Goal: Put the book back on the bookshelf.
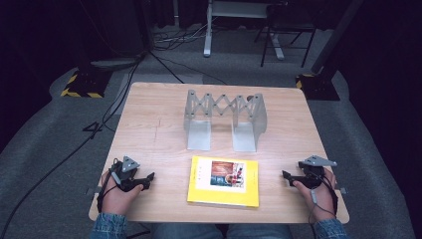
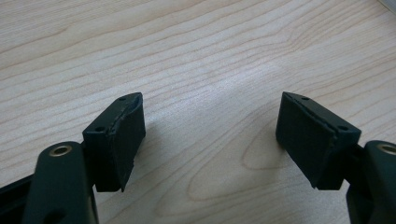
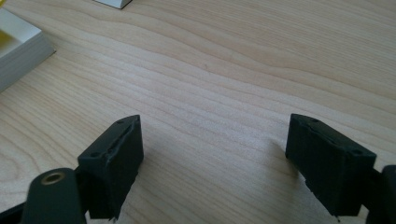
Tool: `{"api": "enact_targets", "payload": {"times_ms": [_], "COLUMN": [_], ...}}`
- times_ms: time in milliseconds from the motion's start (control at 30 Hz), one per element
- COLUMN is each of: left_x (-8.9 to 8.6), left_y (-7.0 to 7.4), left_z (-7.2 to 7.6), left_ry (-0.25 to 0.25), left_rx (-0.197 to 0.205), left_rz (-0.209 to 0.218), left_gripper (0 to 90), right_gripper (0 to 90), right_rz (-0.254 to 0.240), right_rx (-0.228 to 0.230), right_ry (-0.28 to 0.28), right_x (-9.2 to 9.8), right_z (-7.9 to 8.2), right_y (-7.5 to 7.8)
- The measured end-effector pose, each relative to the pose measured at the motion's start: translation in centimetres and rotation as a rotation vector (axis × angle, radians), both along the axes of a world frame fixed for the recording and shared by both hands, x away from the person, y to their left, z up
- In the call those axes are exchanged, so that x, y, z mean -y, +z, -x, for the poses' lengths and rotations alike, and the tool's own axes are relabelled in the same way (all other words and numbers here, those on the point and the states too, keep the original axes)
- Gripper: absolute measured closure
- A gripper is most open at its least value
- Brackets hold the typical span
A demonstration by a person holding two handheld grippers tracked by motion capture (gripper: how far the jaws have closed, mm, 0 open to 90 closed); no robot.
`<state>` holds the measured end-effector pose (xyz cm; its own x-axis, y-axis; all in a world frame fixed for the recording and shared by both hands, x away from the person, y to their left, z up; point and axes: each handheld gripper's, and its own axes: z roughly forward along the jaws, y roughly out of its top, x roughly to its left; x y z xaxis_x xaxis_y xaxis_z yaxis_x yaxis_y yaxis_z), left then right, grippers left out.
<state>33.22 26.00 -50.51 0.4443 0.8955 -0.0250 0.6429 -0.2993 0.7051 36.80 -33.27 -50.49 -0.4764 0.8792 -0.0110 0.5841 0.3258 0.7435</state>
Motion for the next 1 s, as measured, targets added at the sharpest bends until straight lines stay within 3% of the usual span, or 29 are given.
{"api": "enact_targets", "payload": {"times_ms": [267, 300, 600, 667, 800, 933, 1000], "left_x": [0.1, 0.2, 1.6, 2.6, 3.9, 6.5, 6.9], "left_y": [0.0, 0.2, 2.5, 3.2, 3.8, 4.3, 4.4], "left_z": [0.3, 0.4, 1.0, 1.3, 1.5, 1.7, 1.7], "left_ry": [0.012, 0.011, 0.008, -0.014, -0.050, -0.135, -0.150], "left_rx": [-0.002, -0.017, -0.008, -0.017, -0.024, -0.033, -0.037], "left_rz": [0.003, 0.007, 0.082, 0.116, 0.127, 0.140, 0.144], "left_gripper": [25.0, 26.2, 28.3, 28.7, 28.8, 28.7, 28.6], "right_gripper": [19.3, 19.2, 21.0, 27.2, 30.4, 28.6, 28.6], "right_rz": [-0.001, 0.000, -0.004, -0.012, -0.018, -0.037, -0.046], "right_rx": [0.000, 0.000, 0.000, 0.005, 0.005, 0.006, 0.004], "right_ry": [0.000, 0.000, -0.003, -0.003, 0.027, 0.077, 0.088], "right_x": [0.0, 0.0, 0.0, -0.3, -0.8, -2.2, -2.5], "right_z": [0.0, 0.0, 0.1, 0.7, 1.3, 2.4, 2.6], "right_y": [0.0, 0.0, 0.0, 0.1, 0.2, 1.3, 1.6]}}
